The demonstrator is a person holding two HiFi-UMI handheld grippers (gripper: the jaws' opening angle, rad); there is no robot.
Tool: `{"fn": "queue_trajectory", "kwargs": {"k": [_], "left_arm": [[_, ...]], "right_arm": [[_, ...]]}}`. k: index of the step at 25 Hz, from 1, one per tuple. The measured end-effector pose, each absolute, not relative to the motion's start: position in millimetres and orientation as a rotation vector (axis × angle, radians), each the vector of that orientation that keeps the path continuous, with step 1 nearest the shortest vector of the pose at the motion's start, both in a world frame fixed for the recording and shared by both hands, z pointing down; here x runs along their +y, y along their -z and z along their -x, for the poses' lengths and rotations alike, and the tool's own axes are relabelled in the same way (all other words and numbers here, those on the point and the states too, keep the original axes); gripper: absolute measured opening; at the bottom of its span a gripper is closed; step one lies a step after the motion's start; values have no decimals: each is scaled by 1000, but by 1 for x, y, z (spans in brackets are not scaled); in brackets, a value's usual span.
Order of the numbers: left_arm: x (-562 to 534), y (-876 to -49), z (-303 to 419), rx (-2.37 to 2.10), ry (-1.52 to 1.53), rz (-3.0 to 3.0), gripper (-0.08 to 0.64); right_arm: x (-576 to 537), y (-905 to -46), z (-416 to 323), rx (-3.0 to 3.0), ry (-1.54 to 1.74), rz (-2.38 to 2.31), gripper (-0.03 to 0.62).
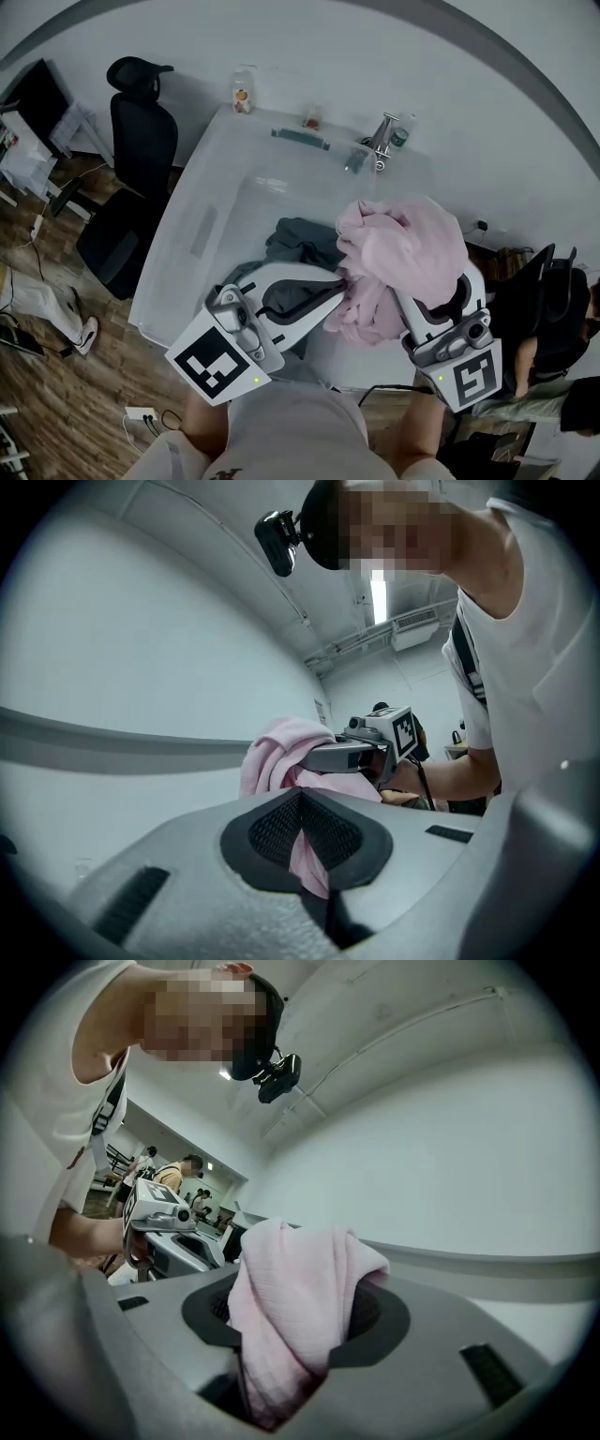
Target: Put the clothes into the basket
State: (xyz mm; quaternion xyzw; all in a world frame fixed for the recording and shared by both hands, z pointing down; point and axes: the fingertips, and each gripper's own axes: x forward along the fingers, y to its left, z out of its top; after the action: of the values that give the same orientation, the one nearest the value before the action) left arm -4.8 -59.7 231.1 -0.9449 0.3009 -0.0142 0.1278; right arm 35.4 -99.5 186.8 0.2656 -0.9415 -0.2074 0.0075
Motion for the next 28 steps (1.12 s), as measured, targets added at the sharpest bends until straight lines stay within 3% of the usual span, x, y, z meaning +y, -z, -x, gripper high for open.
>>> {"fn": "queue_trajectory", "kwargs": {"k": [28], "left_arm": [[-16, -245, 181, 1323, 81, 2615, 5]], "right_arm": [[-78, -217, 160, -3011, 592, -377, 196]]}}
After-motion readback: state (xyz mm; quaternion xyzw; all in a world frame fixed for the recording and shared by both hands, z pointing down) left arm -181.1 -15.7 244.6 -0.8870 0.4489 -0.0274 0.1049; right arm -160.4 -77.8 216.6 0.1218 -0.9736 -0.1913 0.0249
